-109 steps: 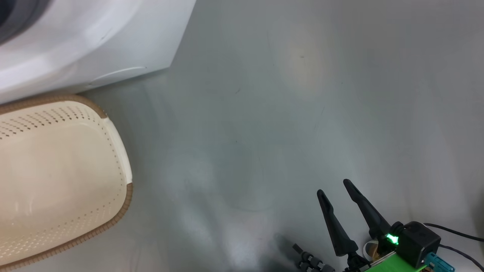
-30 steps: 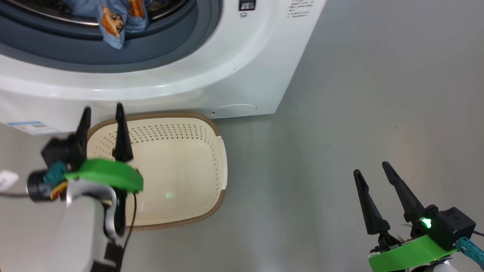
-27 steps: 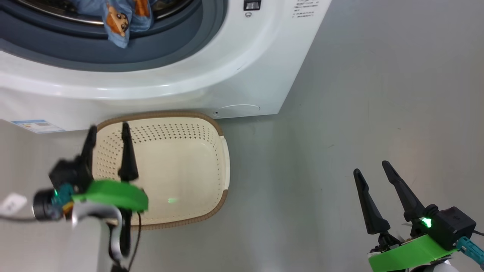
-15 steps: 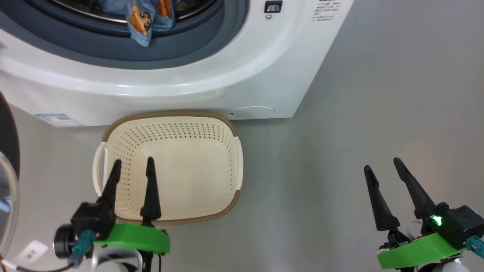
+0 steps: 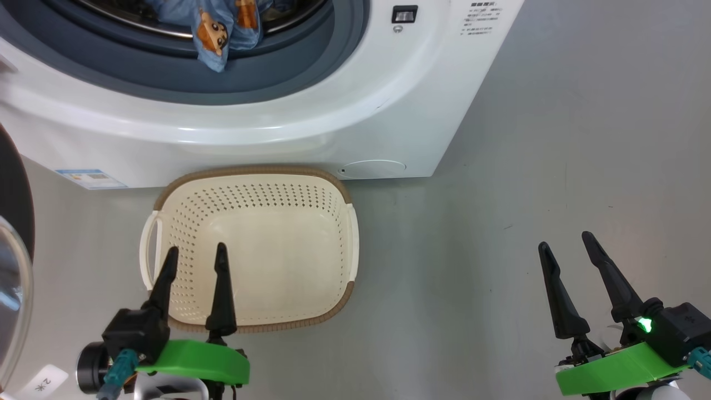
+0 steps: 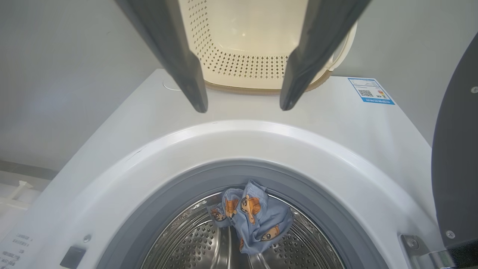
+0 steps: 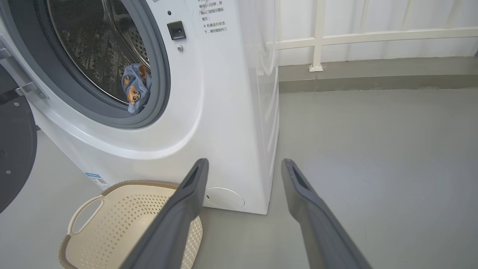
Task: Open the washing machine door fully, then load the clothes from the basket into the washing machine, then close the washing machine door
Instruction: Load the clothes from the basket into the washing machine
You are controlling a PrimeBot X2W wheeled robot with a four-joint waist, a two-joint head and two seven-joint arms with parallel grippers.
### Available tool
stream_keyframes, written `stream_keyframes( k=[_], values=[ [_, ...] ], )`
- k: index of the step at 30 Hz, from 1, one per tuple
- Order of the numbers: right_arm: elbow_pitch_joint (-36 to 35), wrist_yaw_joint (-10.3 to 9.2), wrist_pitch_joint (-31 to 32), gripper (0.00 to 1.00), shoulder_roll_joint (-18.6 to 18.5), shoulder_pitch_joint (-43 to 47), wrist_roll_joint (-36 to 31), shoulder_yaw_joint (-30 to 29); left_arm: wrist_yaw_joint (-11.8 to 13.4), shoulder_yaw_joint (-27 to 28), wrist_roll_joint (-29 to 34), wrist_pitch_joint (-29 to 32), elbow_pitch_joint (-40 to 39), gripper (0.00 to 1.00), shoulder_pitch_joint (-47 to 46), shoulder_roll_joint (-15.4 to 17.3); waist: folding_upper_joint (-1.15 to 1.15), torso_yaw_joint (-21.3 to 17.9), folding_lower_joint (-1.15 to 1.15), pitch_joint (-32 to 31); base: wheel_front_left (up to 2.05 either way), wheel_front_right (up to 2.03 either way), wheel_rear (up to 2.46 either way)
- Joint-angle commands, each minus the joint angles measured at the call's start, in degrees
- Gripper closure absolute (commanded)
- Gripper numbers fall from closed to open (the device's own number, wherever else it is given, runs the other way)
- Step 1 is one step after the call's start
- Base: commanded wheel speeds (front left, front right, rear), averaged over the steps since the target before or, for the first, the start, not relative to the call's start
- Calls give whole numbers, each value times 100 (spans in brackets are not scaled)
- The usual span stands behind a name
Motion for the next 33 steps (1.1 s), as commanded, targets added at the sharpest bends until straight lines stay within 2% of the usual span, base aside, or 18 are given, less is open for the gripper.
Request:
stream_keyframes(
  k=[1, 8, 15, 23, 33],
  values=[
    [-123, 17, -27, 0, -41, 2, -35, 144, 47, 208, -48, 16, -163, 0, 56, 93, 0, -16, 0, -7, 0, 0, 0],
    [-165, 17, -27, 0, -24, -32, -38, 145, 89, 151, -59, 205, -92, 0, -263, 99, 0, -76, 0, 94, 0, 0, 0],
    [-108, 17, -27, 0, 75, -146, 3, 290, -55, 139, -37, 633, 418, 0, -1402, 291, 0, -350, 0, 293, 0, 0, 0],
    [-8, 17, -27, 0, 162, -129, 39, 486, -215, 307, 14, 824, 1787, 0, -3082, 675, 0, -869, 0, 397, 0, 0, 0],
    [57, 17, -27, 0, 102, -31, 69, 714, -272, 363, 147, 760, 4090, 0, -4672, 1084, 0, -1321, 0, 470, 0, 0, 0]
  ],
)
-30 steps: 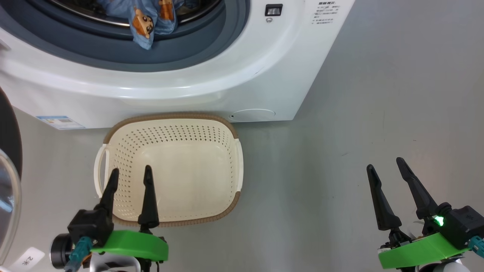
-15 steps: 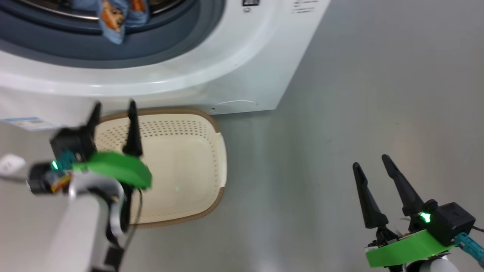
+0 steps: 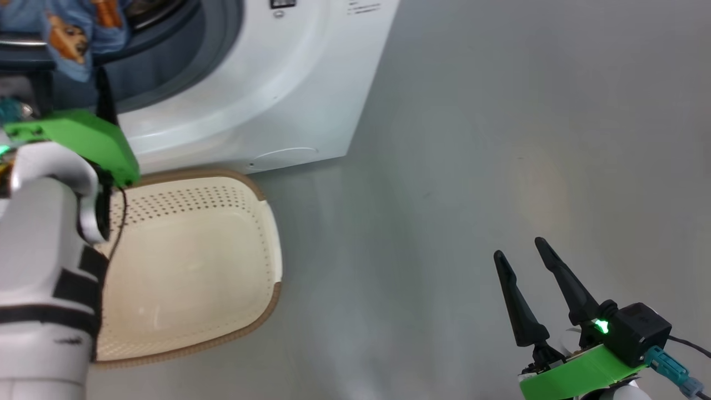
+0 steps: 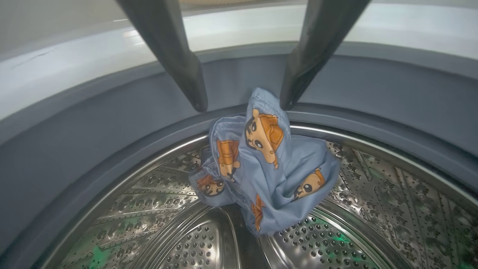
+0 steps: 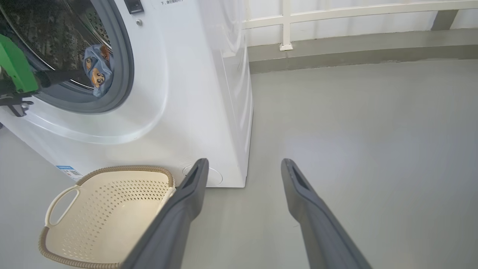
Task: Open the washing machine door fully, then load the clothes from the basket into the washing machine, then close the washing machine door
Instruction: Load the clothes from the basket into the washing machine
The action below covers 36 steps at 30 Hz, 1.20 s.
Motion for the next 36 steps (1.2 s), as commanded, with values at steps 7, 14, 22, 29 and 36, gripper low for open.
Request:
stream_keyframes(
  k=[7, 14, 22, 29, 36],
  values=[
    [-58, 17, -27, 0, -170, 161, 61, 299, -127, 170, 60, -282, 1011, 0, -788, 462, 0, -293, -1, 106, 0, 0, 0],
    [-73, 17, -27, 0, -222, 278, 72, 372, -225, -51, 265, -305, 1966, 0, -1519, 713, 0, -439, -1, 266, 0, 0, 0],
    [-82, 17, -27, 0, -249, 329, 76, 427, -244, -218, 352, -258, 2640, 0, -2053, 782, 0, -534, -1, 413, 0, 0, 0],
    [-127, 17, -27, 0, -284, 395, 67, 458, -187, -413, 483, -240, 2917, 0, -2332, 854, 0, -575, -1, 538, 0, 0, 0],
    [-167, 17, -27, 0, -328, 471, 59, 447, -225, -574, 553, -197, 3041, 45, -2576, 882, 0, -620, -1, 664, 0, 0, 0]
  ],
)
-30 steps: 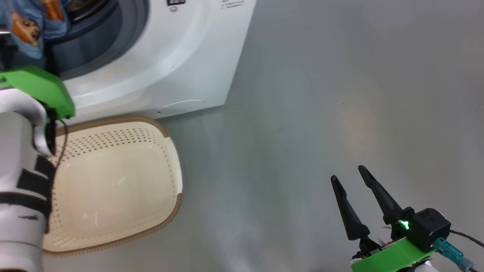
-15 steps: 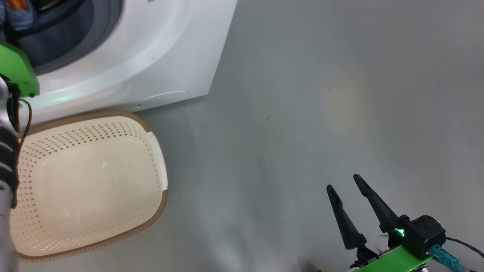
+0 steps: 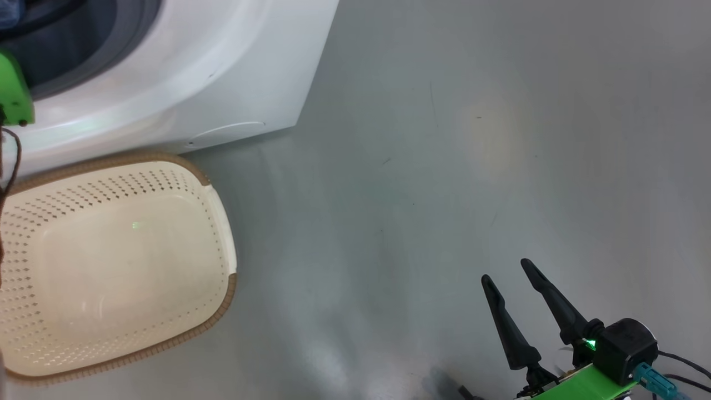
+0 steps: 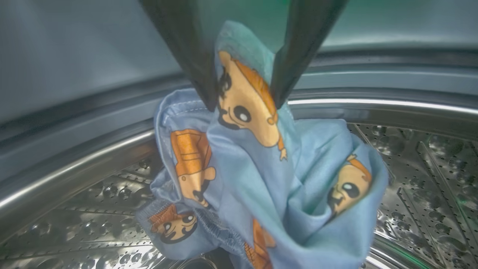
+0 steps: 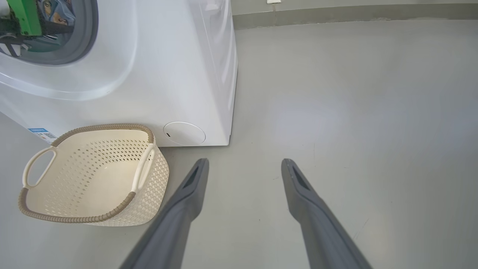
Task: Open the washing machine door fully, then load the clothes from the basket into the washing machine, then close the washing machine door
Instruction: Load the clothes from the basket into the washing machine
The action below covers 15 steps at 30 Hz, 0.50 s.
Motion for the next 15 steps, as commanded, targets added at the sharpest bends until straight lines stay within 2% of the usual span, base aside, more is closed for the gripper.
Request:
stream_keyframes(
  k=[1, 3, 4, 5, 10, 15],
  values=[
    [-142, 17, -28, 0, -121, 216, 51, 111, -6, -25, 67, -18, -69, 60, -177, 277, 0, -34, 0, 47, 0, 0, 0],
    [-151, 17, -28, 0, -128, 248, 48, 111, -46, -22, 29, -35, -50, 72, -222, 265, 0, -52, 0, 70, 0, 0, 0],
    [-157, 17, -28, 0, -131, 265, 47, 111, -57, -53, 46, -19, -39, 82, -241, 270, 0, -63, 0, 88, 0, 0, 0],
    [-165, 17, -28, 0, -132, 276, 45, 116, -67, -92, 73, -7, -29, 100, -266, 284, 0, -79, 0, 113, 0, 0, 0],
    [-205, 17, -28, 0, -119, 332, 51, 107, -77, -64, -19, -72, 0, 100, -379, 301, 0, -126, 0, 217, 0, 0, 0],
    [-253, 17, -28, 0, -112, 366, 61, 114, 22, 180, -291, -643, -128, 100, -554, 321, 0, -157, 0, 316, 0, 0, 0]
  ],
)
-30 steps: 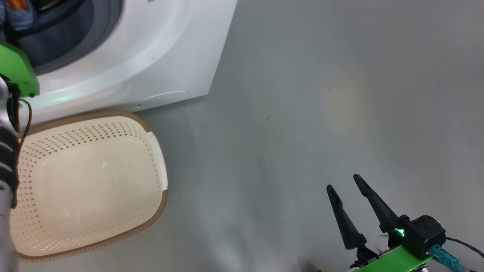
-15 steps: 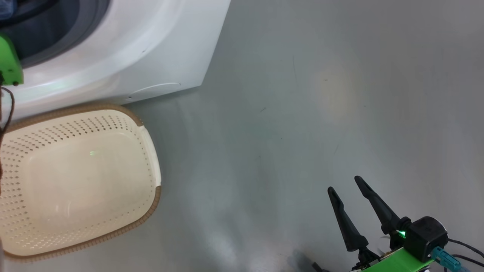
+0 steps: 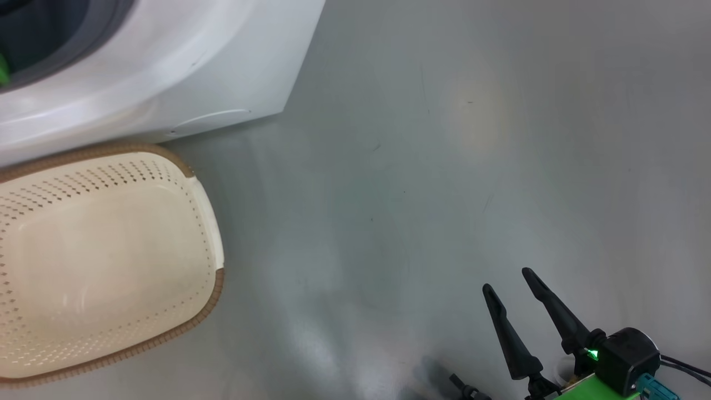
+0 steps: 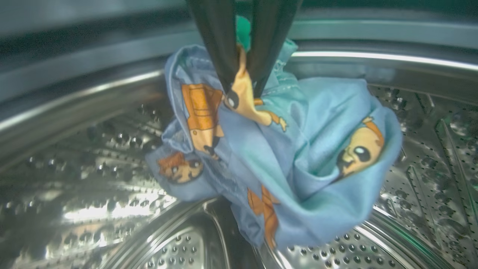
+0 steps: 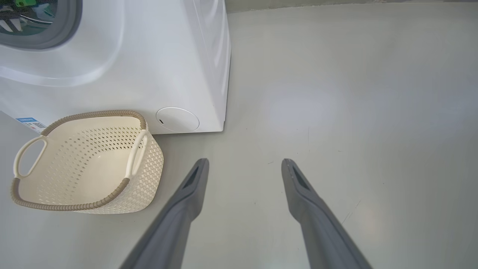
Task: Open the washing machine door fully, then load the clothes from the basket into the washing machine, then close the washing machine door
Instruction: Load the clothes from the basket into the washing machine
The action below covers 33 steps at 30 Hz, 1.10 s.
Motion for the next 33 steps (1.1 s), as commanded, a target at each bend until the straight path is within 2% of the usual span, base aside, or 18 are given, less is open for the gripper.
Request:
stream_keyframes(
  k=[1, 6, 13, 18, 26, 28, 29, 30, 31, 33],
  values=[
    [-137, 17, -28, 0, -108, 160, 67, 117, 76, 136, -103, -139, -188, 100, -212, 289, 0, -27, 0, 55, 0, 0, 0],
    [-235, 17, -28, 0, -108, 192, 96, 121, 124, 665, -593, -386, -620, 100, -349, 328, 0, -81, 0, 201, 0, 0, 0],
    [-324, 17, -28, 0, -124, 251, 151, 131, 313, 1409, -832, -400, -1931, 100, -37, 350, 0, -209, 0, 388, 0, 0, 0],
    [-368, 17, -28, 0, -118, 341, 188, 144, 17, 1320, -611, -401, -1946, 100, 8, 299, 0, -283, 0, 389, 0, 0, 0],
    [-407, 17, -28, 0, -113, 480, 199, 80, -459, 957, -434, -180, -804, 100, -371, 236, 0, -294, 0, 403, 0, 0, 0],
    [-394, 17, -28, 0, -112, 491, 194, 82, -536, 915, -443, -93, -562, 60, -462, 207, 0, -279, 0, 391, 0, 0, 0],
    [-389, 17, -28, 0, -110, 482, 191, 85, -546, 918, -458, -123, -494, 25, -500, 198, 0, -270, 0, 387, 0, 0, 0],
    [-390, 17, -28, 0, -108, 471, 190, 89, -554, 905, -458, -142, -426, 6, -532, 187, 0, -258, 0, 384, 0, 0, 0],
    [-391, 17, -28, 0, -109, 456, 190, 96, -563, 896, -463, -159, -372, 0, -570, 174, 0, -245, 0, 387, 0, 0, 0],
    [-387, 17, -28, 0, -106, 427, 184, 95, -484, 927, -496, -230, -321, 0, -655, 163, 0, -203, 0, 394, 0, 0, 0]
  ],
)
